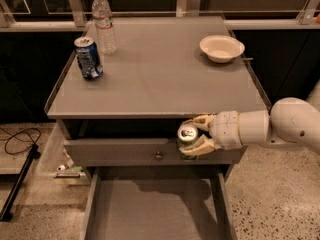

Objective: Pick green can from middle drawer and place on counter

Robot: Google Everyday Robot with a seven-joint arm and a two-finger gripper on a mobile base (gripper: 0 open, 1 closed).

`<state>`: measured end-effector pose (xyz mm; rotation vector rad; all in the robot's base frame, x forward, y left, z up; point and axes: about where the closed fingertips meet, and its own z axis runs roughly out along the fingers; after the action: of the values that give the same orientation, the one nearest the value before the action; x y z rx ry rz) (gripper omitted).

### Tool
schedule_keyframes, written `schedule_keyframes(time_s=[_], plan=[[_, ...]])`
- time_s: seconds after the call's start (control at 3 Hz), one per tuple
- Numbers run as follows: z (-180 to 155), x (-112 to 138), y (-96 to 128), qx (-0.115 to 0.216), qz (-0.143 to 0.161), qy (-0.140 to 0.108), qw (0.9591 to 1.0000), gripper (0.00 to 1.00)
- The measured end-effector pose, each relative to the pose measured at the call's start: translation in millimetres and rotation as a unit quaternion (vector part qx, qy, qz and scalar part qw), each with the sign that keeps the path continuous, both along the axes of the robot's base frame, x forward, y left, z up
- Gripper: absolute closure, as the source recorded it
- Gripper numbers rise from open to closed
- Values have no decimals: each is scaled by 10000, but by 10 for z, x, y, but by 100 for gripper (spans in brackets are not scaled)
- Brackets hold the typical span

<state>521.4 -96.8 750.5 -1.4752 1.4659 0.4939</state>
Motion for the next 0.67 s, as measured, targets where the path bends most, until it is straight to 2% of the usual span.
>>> schedule_keyframes(time_s=[0.33,0.67], plan=[[-60,-39,45,28,6,46,10000,100],[-173,-271,44,144,-138,163,9997,100]])
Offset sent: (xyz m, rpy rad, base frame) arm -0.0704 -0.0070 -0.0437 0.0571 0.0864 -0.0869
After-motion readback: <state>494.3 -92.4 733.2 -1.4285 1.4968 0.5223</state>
